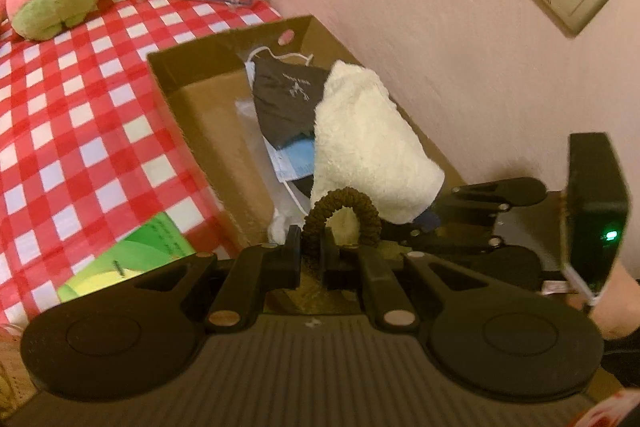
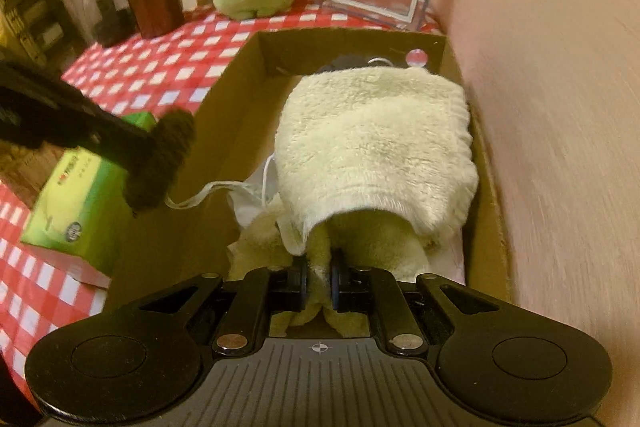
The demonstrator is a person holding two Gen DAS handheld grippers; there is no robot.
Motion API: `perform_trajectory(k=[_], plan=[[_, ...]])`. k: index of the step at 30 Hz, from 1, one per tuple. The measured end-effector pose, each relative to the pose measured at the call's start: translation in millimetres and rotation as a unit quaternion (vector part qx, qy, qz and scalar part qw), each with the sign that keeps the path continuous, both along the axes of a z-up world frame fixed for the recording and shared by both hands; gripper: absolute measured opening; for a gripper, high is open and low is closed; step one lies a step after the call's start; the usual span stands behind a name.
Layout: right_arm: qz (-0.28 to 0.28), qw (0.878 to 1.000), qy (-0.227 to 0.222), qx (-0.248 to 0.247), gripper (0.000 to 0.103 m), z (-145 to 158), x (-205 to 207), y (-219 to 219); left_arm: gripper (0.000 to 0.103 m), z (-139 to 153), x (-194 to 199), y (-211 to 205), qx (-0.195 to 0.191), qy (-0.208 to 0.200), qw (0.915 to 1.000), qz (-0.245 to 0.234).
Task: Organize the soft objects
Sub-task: 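Open both grippers to drop the towel and hair tie into the box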
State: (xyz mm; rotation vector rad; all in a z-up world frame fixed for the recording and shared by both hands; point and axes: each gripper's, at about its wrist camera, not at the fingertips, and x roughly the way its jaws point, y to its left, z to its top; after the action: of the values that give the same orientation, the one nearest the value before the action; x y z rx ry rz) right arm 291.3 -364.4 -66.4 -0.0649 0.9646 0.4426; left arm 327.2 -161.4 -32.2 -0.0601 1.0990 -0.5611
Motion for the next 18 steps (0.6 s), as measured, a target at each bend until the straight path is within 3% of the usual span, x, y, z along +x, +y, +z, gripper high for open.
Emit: perform_trajectory(k=[1,6,9,11,18], plan=[[-0.002,1.000,-0.002,0.001,0.014,3.1,-2.2,-1.4,0.007,-1.7,-0.6,-3.6,0.003,0.001,1.0000,-0.002],[-0.020,1.000,-0.015,0.018,0.048,18.0,-16.4,-13.0,0.009,-10.9,-1.8,-17.7,0.019,0.008,0.9998,-0.005],[-0.031,0.999,-0.021,0.027,0.049,23.3,-24.3,-20.4,0.018,-14.0,-3.9,-24.0,0.026,0.012,0.9995,-0.011],[-0.036,0.999,-0.025,0.028,0.050,26.4,-29.5,-23.9,0.030,-14.1,-5.6,-26.3,0.029,0.010,0.9995,-0.011],[-0.058,0.997,-0.025,0.036,0.050,33.4,-44.3,-35.3,0.045,-2.6,-15.6,-26.4,0.031,-0.007,0.9995,-0.004]])
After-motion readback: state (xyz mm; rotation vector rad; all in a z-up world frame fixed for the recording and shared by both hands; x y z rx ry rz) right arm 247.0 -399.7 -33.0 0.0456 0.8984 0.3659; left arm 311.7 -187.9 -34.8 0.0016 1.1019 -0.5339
